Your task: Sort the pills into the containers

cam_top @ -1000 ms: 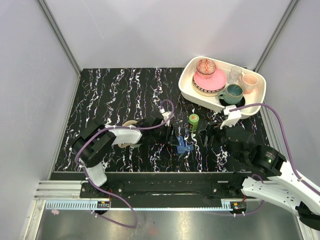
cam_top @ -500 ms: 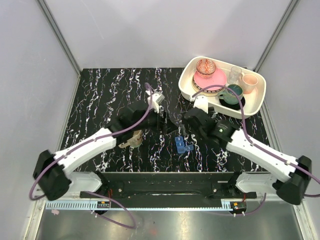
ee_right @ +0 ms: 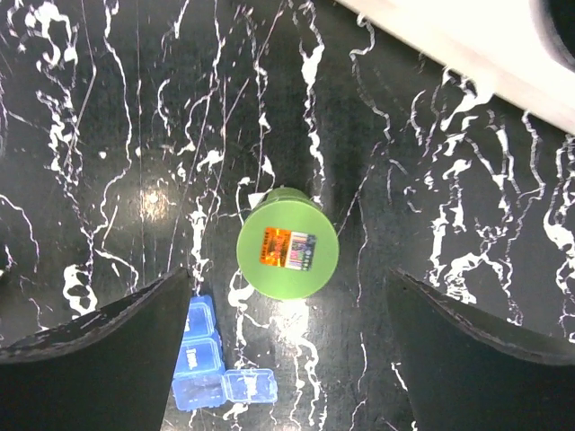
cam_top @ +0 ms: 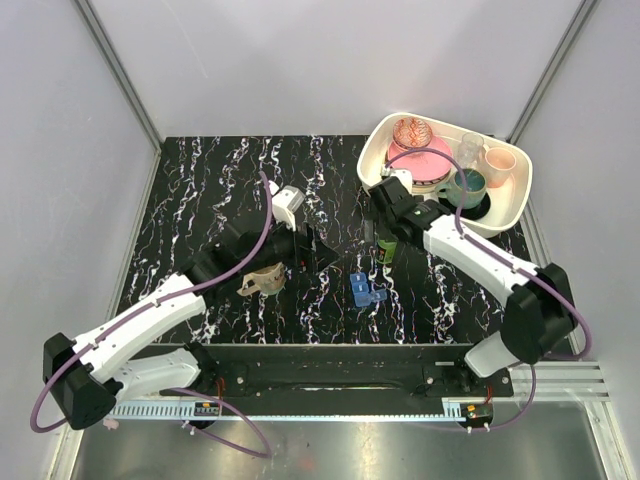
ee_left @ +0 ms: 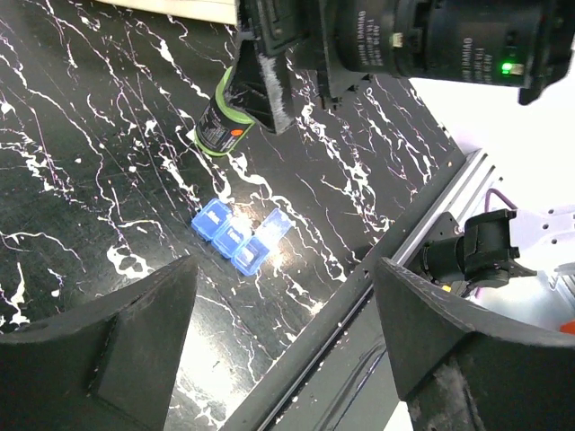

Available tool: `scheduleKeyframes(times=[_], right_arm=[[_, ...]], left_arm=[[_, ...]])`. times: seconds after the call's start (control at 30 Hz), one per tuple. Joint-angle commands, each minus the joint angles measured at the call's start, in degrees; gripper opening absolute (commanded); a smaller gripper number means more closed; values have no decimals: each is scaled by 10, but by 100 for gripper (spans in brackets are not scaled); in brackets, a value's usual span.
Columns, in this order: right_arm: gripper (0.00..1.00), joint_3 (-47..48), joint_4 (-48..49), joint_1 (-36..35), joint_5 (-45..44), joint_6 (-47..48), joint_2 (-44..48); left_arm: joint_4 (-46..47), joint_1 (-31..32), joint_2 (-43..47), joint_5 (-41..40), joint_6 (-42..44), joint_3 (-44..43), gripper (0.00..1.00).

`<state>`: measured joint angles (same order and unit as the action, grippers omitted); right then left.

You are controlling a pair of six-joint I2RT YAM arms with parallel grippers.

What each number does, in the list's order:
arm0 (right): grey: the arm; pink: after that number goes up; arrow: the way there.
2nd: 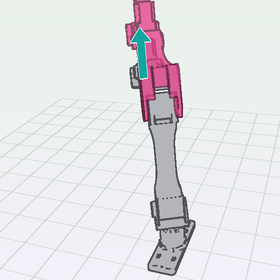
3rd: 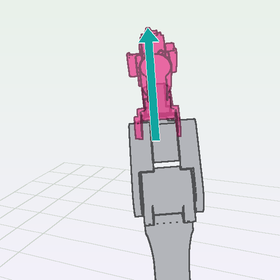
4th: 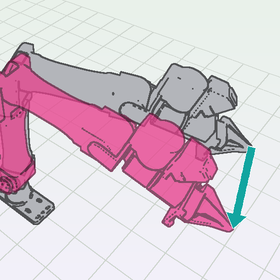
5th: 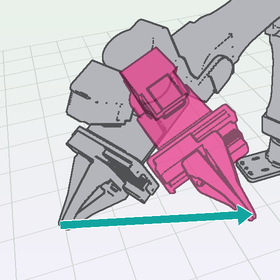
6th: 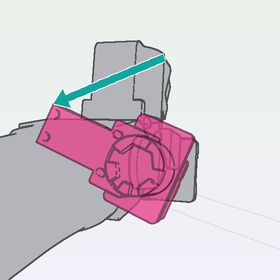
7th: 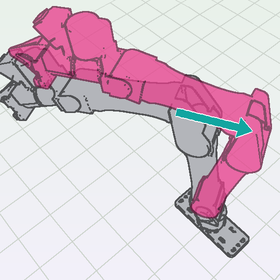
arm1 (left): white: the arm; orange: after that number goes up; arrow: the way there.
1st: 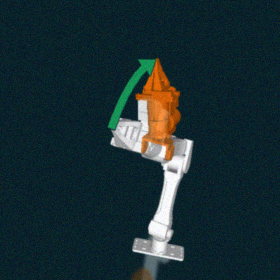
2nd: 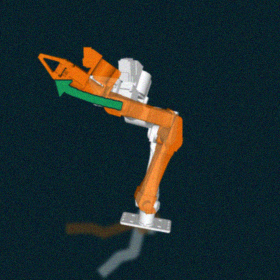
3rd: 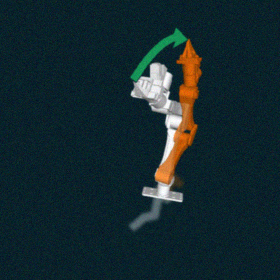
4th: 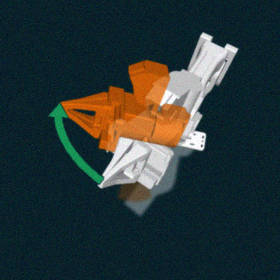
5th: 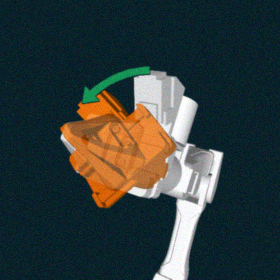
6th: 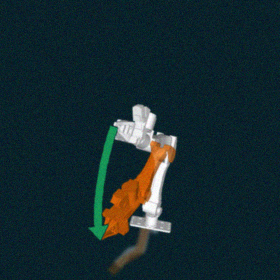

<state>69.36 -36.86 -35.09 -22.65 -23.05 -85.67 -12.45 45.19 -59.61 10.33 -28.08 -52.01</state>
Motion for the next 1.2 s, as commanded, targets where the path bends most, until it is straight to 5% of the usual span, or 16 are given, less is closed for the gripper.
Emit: scheduleKeyframes(times=[0.0,0.27,0.53,0.93,1.17], right_arm=[[94,31,33,5,28,21,-32],[92,26,43,20,45,27,-75],[71,21,62,33,73,27,-94],[70,10,63,35,86,33,-113],[52,7,65,36,83,39,-118]], left_arm=[[4,3,10,-7,-3,-3,83],[5,3,21,-7,-10,7,83],[6,3,23,-2,-14,2,82],[1,3,22,0,-14,1,79],[0,3,20,-4,-12,2,79]])
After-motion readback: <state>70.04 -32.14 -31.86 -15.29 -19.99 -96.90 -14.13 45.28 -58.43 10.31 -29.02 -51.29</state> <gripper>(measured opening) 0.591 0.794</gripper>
